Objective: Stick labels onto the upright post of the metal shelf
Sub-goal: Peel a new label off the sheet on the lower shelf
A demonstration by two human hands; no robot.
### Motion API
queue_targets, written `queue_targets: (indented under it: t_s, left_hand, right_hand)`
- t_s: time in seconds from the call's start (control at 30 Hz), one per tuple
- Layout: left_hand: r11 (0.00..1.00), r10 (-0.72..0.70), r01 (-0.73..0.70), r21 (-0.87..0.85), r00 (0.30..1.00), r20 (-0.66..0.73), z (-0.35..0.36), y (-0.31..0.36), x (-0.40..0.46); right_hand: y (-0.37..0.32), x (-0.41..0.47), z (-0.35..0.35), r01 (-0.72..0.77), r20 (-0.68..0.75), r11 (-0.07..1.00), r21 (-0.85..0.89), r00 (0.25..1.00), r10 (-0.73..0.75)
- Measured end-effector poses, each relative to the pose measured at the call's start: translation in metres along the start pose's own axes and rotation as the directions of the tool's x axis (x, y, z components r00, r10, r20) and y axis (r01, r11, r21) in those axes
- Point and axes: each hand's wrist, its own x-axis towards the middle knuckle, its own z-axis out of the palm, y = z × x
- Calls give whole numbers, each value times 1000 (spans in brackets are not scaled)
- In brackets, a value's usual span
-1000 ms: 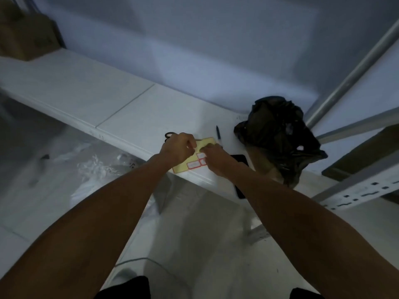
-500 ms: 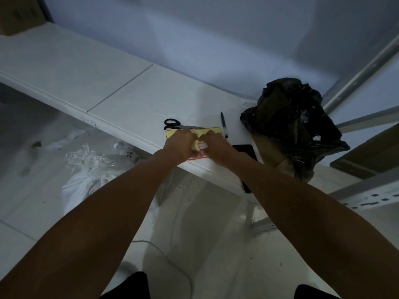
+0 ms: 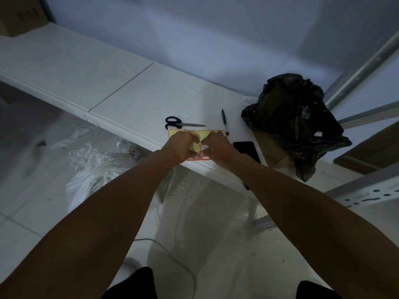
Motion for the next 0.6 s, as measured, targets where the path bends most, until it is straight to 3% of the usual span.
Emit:
queue_targets:
  t_s: [0.6]
  left_hand:
    - [1000, 25, -25, -2, 997, 69, -3, 8, -13]
  right_hand:
    - [0, -26, -8, -84, 33, 970, 228, 996, 78]
